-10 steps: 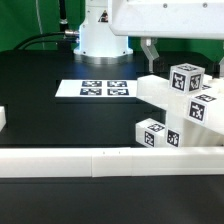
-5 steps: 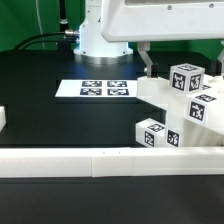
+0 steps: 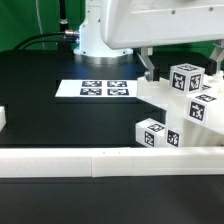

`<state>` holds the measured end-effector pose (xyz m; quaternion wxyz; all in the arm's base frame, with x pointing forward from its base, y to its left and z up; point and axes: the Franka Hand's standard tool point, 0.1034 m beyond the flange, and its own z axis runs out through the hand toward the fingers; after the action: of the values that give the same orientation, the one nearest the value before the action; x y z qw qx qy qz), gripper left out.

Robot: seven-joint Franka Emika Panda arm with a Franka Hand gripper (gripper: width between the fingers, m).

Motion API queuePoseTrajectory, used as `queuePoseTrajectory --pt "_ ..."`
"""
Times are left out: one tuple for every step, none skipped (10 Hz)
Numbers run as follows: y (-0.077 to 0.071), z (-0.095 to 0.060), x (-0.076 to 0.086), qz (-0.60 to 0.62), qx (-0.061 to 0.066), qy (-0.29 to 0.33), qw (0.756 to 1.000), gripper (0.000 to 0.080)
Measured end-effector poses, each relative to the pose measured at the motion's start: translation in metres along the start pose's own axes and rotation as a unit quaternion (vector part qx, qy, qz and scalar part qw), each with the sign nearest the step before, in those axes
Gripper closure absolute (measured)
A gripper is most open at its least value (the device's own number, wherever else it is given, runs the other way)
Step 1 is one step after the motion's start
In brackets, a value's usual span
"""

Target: Assemble chair

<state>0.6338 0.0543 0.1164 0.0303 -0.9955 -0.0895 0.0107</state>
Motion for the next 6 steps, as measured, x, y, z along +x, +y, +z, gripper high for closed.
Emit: queuePoseTrajectory --pt "-0.0026 0.0006 -0.0018 -0.028 0.001 -0.006 1.000 0.0151" --pt "-0.0041 -0.0003 -0.0017 -0.043 0.002 -0.009 0.999 0.0162" --pt "-0.0047 -0.0010 -0.0009 -0.042 0.002 -0.008 0.999 0.0162" --pt "-0.0043 -0.0007 -0.0005 -0.042 0.001 -0.007 0.999 0.0332" --pt "-0.0036 -0.0008 -0.0006 -0.041 0.001 -0.007 0.999 0.0519" --pt "-0.0034 -0.0008 -0.0006 -0.034 0.001 -0.007 0.999 0.0519"
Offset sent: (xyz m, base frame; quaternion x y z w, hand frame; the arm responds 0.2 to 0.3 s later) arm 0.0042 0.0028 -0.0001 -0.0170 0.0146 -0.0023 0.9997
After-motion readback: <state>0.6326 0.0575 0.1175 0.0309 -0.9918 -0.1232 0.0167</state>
